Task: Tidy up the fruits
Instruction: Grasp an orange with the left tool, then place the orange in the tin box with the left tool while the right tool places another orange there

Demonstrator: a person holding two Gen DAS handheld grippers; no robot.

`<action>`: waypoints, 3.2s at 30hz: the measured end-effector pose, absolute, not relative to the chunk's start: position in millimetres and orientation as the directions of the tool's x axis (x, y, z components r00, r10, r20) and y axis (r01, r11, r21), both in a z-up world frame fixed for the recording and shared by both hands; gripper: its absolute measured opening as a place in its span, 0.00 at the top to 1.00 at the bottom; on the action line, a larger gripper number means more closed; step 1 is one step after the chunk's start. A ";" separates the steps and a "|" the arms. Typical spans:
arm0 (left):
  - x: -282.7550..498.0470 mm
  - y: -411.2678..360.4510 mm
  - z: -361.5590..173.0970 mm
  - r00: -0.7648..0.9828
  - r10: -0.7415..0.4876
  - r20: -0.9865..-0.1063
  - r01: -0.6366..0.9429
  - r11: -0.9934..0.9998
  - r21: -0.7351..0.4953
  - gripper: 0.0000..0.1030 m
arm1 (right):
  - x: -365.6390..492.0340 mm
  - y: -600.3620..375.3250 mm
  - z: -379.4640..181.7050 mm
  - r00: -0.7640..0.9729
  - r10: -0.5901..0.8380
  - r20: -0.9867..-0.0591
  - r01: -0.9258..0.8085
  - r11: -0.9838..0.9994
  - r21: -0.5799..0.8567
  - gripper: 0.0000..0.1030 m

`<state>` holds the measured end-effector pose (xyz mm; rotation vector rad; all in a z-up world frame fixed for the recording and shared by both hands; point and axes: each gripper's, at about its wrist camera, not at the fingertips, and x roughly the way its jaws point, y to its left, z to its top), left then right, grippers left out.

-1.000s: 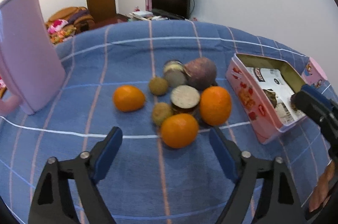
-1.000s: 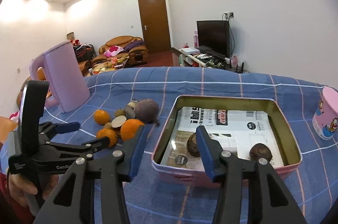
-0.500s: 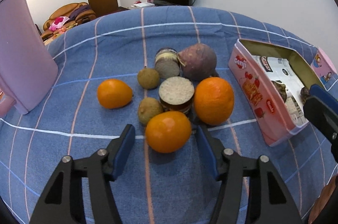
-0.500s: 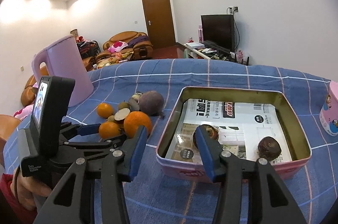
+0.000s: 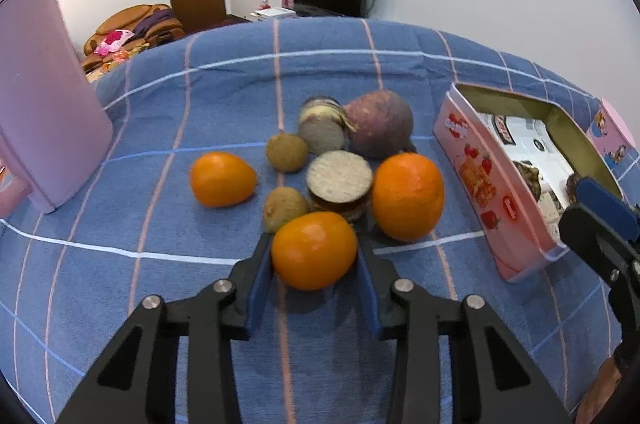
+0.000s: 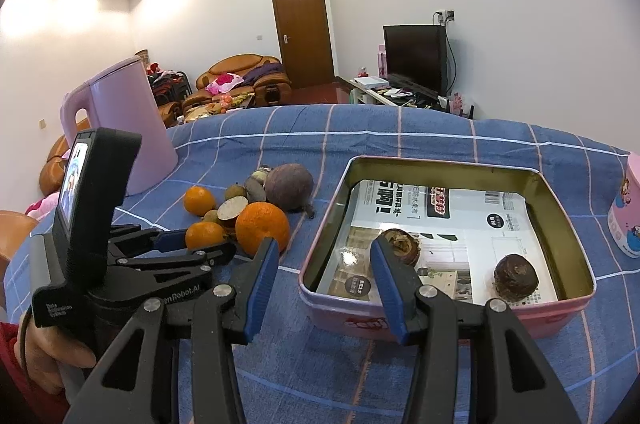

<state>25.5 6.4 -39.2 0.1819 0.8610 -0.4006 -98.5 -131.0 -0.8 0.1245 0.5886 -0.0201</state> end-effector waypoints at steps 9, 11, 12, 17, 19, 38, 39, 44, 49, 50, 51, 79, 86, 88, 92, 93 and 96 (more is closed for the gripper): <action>32.6 43.2 -15.5 0.680 -0.240 -0.693 0.278 0.959 -0.058 0.61 | -92.6 -117.6 2.8 0.823 0.072 -0.564 -0.014 0.994 0.106 0.51; 33.3 49.9 -12.7 0.700 -0.221 -0.679 0.249 0.967 -0.058 0.61 | -86.1 -109.9 5.8 0.822 0.071 -0.564 -0.030 0.996 0.081 0.51; 33.8 53.6 -11.7 0.706 -0.215 -0.675 0.236 0.970 -0.063 0.61 | -82.3 -107.1 6.1 0.819 0.077 -0.568 -0.040 0.996 0.077 0.51; 40.5 67.6 -12.7 0.706 -0.197 -0.680 0.188 0.978 -0.088 0.61 | -54.7 -92.7 5.6 0.785 0.114 -0.609 -0.103 0.993 0.053 0.51; 43.0 69.3 -13.5 0.709 -0.182 -0.681 0.173 0.982 -0.082 0.61 | -43.4 -84.3 1.7 0.768 0.101 -0.633 -0.128 0.992 0.004 0.51; 41.7 73.5 -12.2 0.705 -0.190 -0.683 0.171 0.981 -0.096 0.61 | 7.5 -58.2 -34.3 0.629 -0.026 -0.777 -0.226 0.950 -0.215 0.53; 41.5 73.0 -12.5 0.705 -0.191 -0.684 0.173 0.980 -0.096 0.61 | 4.8 -57.2 -34.2 0.636 -0.030 -0.771 -0.219 0.951 -0.218 0.53; 35.7 66.9 -10.4 0.718 -0.214 -0.662 0.201 0.975 -0.097 0.61 | -38.0 -70.9 -10.4 0.764 0.035 -0.644 -0.135 0.985 -0.107 0.53; 25.3 52.7 -10.2 0.736 -0.220 -0.640 0.238 0.969 -0.061 0.61 | -71.9 -103.1 8.9 0.823 0.048 -0.566 -0.048 0.999 0.014 0.53; 23.3 50.2 -10.3 0.735 -0.235 -0.636 0.252 0.965 -0.066 0.60 | -77.2 -108.6 11.0 0.831 0.038 -0.555 -0.034 0.999 0.019 0.53; 22.1 47.9 -10.1 0.733 -0.247 -0.634 0.262 0.962 -0.071 0.61 | -80.3 -113.0 14.2 0.837 0.027 -0.547 -0.019 1.000 0.021 0.53; -8.9 -123.8 4.2 0.688 -0.336 -0.643 0.440 0.898 0.002 0.60 | -94.4 -246.7 -3.4 0.760 -0.172 -0.627 0.250 0.967 0.038 0.53; -7.3 -140.6 -6.6 0.683 -0.317 -0.658 0.443 0.896 0.028 0.60 | -87.9 -255.9 -7.4 0.748 -0.164 -0.643 0.258 0.965 0.054 0.53; -8.5 -139.7 -7.5 0.686 -0.314 -0.656 0.441 0.897 0.033 0.60 | -86.0 -254.4 -8.5 0.745 -0.158 -0.648 0.252 0.966 0.053 0.53; -12.9 -143.4 -10.3 0.698 -0.298 -0.651 0.444 0.894 0.066 0.60 | -84.4 -253.8 -9.3 0.743 -0.157 -0.651 0.248 0.968 0.050 0.53; -13.4 -144.8 -11.8 0.700 -0.292 -0.651 0.444 0.892 0.078 0.60 | -84.6 -254.9 -9.3 0.744 -0.153 -0.651 0.247 0.968 0.054 0.52; -12.9 -145.2 -13.3 0.698 -0.289 -0.655 0.445 0.892 0.081 0.60 | -85.1 -255.6 -9.3 0.745 -0.143 -0.652 0.241 0.968 0.063 0.52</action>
